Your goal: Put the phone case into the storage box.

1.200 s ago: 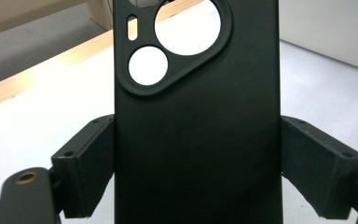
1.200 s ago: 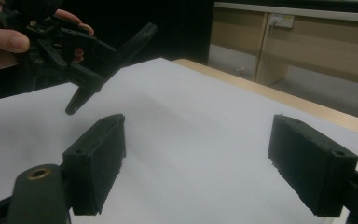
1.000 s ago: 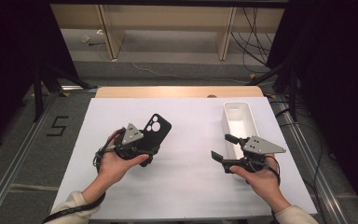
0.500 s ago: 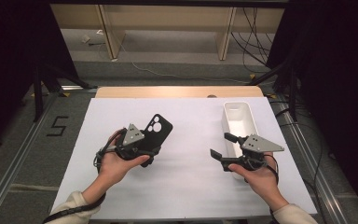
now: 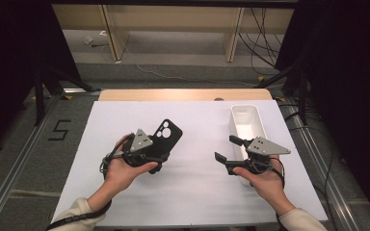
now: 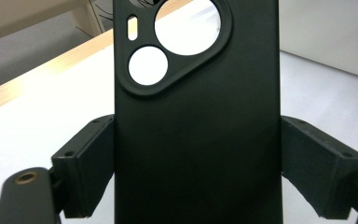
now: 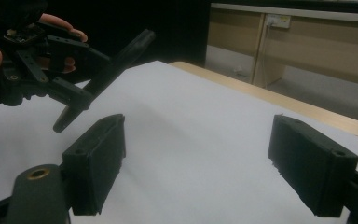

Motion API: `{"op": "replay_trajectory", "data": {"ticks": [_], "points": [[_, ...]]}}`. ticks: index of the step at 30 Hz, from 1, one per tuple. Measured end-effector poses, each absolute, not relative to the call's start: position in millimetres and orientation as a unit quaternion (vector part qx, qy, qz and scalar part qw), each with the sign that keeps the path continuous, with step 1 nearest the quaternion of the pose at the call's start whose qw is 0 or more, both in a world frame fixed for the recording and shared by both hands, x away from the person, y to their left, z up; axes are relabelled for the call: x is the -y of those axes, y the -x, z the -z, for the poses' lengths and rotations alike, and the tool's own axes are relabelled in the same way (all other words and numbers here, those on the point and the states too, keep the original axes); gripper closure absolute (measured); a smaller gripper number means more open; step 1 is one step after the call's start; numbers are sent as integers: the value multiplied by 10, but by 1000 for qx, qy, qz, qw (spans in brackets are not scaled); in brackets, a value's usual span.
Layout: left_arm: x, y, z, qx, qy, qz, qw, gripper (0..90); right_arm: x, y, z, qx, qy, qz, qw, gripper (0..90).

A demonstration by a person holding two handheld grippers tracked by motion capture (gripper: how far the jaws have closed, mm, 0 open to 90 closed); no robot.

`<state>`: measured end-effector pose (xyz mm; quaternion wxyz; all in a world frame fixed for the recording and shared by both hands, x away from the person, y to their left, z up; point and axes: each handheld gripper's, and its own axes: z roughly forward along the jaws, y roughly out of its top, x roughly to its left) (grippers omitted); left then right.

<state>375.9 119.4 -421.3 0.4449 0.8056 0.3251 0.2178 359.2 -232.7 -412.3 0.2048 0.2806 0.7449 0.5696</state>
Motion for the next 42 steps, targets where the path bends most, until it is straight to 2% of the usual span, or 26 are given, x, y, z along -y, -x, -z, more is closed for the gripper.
{"op": "replay_trajectory", "data": {"ticks": [42], "points": [[-962,-3692,4237,-303,-818,-208,443,151,2184,-3688,4071,-739,-286,-576,201,185]]}}
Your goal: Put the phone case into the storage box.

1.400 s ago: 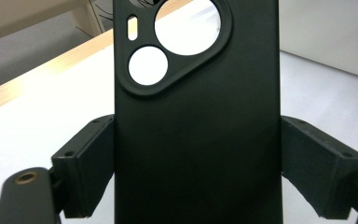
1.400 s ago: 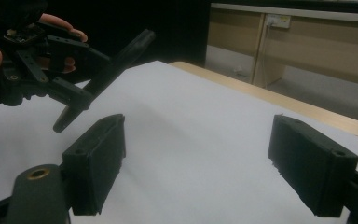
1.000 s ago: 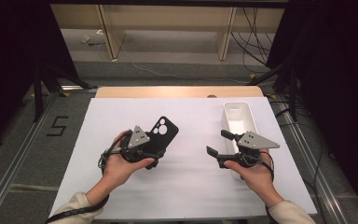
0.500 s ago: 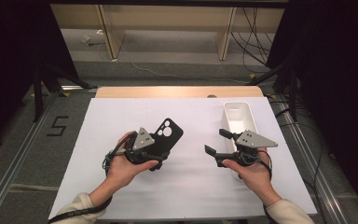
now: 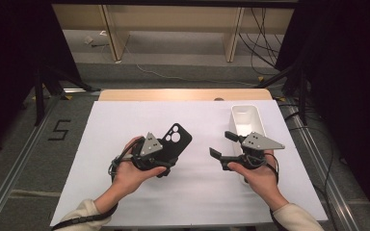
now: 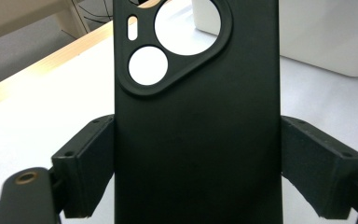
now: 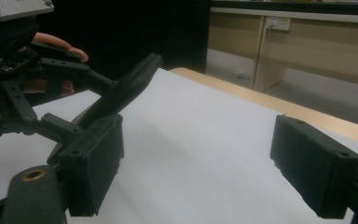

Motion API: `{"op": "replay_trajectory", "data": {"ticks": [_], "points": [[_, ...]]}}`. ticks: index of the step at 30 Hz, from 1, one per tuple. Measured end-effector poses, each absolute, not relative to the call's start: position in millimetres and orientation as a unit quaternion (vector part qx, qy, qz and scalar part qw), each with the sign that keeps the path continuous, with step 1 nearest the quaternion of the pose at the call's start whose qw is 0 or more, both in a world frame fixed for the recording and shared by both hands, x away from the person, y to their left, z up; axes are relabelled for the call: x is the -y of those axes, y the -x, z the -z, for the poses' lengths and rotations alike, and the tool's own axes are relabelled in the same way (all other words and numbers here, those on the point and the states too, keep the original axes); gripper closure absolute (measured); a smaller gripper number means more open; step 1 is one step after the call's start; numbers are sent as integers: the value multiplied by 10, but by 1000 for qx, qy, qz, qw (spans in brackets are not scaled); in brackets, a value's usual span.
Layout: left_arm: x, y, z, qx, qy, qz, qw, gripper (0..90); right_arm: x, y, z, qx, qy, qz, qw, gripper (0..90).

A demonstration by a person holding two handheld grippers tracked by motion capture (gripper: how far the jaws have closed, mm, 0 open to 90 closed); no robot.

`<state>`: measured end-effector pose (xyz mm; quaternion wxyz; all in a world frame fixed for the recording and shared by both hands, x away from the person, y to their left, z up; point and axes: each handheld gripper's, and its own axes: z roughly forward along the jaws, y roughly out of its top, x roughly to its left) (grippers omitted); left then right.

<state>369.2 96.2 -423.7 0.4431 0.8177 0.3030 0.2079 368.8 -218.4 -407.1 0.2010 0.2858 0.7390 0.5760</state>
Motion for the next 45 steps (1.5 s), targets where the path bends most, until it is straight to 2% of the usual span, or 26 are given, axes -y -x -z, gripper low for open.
{"op": "replay_trajectory", "data": {"ticks": [45], "points": [[-666,-3662,4316,-277,-833,-198,436,150,1773,-3953,4012,-742,-288,-575,190,183]]}}
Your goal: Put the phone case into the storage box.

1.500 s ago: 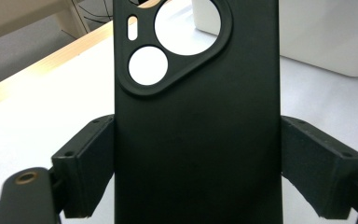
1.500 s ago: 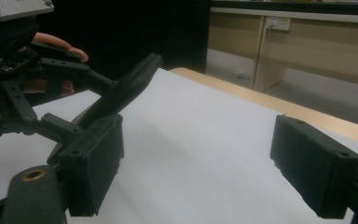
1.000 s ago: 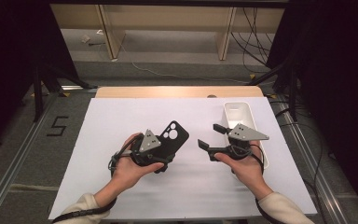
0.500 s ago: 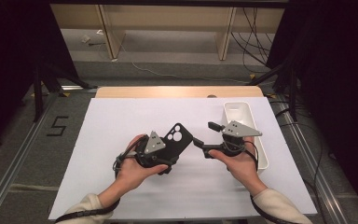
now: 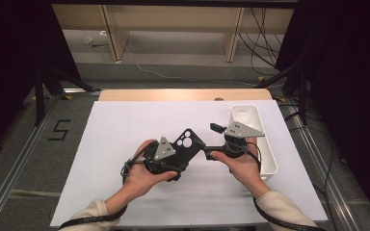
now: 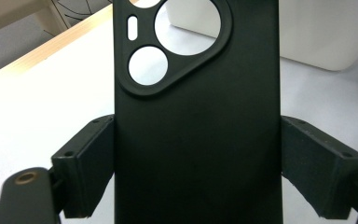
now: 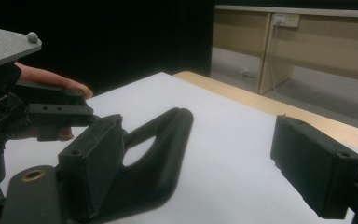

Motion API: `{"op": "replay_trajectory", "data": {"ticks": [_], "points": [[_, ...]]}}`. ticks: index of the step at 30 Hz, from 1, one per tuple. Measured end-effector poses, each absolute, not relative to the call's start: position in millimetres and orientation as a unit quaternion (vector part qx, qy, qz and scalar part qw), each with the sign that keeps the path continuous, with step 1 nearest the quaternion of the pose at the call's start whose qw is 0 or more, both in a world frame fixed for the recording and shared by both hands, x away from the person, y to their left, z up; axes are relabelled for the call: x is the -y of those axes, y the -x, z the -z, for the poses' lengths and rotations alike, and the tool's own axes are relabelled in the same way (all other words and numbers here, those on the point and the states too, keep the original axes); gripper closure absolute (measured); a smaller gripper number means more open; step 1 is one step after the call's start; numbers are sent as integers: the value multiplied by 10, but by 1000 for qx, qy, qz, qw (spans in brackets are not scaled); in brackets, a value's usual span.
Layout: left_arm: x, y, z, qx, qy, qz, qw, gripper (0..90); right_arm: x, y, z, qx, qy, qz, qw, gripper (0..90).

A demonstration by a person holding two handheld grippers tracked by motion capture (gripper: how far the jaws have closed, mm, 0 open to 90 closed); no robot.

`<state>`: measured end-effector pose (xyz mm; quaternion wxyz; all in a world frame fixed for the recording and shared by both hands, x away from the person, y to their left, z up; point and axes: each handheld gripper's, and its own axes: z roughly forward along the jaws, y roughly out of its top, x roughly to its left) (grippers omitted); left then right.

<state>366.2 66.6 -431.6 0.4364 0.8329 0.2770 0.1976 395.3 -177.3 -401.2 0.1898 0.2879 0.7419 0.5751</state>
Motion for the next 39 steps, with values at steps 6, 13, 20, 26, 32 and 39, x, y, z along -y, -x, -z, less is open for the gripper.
{"op": "replay_trajectory", "data": {"ticks": [6,13,20,26,32,39], "points": [[-617,-3647,4314,-273,-833,-196,439,150,1698,-3983,4029,-745,-288,-573,184,184],[-559,-3639,4314,-266,-836,-194,439,150,1634,-4025,4056,-747,-293,-570,177,193],[-498,-3621,4327,-261,-838,-186,442,150,1596,-4068,4090,-745,-311,-569,158,233],[-470,-3609,4323,-260,-839,-189,439,150,1583,-4094,4105,-748,-317,-562,156,295],[-474,-3613,4315,-257,-839,-196,438,150,1564,-4101,4120,-749,-321,-560,146,358],[-475,-3612,4310,-257,-838,-197,440,150,1554,-4112,4126,-750,-325,-560,135,431]]}}
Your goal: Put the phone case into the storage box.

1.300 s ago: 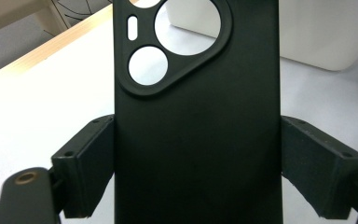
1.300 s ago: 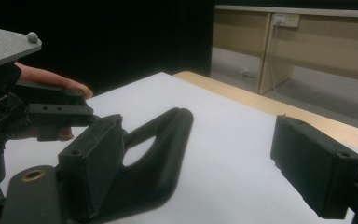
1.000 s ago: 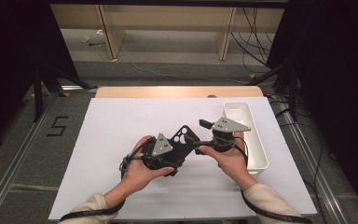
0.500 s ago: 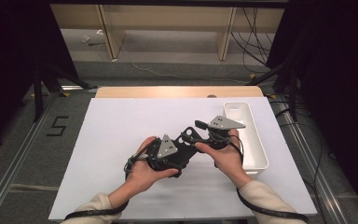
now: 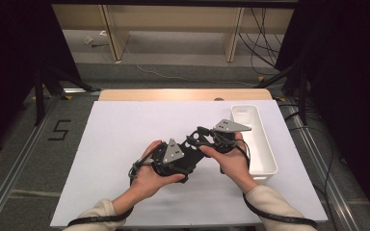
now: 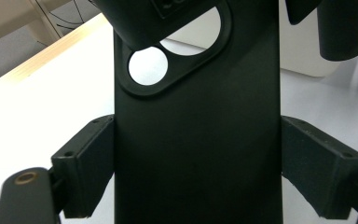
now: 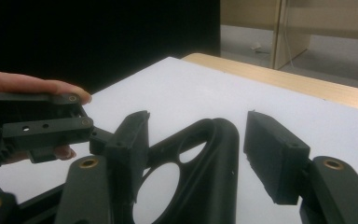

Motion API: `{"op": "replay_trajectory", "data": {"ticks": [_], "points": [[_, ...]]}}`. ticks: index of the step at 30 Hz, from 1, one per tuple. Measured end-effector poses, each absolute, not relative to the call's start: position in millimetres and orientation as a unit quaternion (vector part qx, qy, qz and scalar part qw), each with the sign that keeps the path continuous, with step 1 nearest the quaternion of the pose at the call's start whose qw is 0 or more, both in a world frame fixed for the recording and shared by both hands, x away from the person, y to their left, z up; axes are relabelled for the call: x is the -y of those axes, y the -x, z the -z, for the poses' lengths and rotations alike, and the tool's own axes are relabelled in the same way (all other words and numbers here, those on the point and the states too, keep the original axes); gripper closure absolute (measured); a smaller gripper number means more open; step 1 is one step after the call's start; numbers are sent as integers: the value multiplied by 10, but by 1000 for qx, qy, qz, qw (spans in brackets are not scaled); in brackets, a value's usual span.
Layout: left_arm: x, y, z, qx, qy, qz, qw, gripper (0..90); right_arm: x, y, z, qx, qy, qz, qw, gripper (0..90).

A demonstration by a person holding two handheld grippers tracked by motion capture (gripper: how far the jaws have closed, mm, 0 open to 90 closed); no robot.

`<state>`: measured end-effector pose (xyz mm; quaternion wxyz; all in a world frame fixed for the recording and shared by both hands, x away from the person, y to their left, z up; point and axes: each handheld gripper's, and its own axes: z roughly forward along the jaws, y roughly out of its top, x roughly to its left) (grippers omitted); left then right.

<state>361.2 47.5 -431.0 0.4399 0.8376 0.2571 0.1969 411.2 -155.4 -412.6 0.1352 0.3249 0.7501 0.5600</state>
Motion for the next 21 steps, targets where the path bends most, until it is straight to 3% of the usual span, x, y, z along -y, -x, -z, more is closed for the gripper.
{"op": "replay_trajectory", "data": {"ticks": [12,21], "points": [[-479,-3615,4302,-255,-837,-208,438,149,1538,-4127,4126,-749,-332,-563,109,556],[-463,-3597,4304,-244,-833,-224,443,141,1554,-4125,4026,-729,-340,-590,63,730]]}}
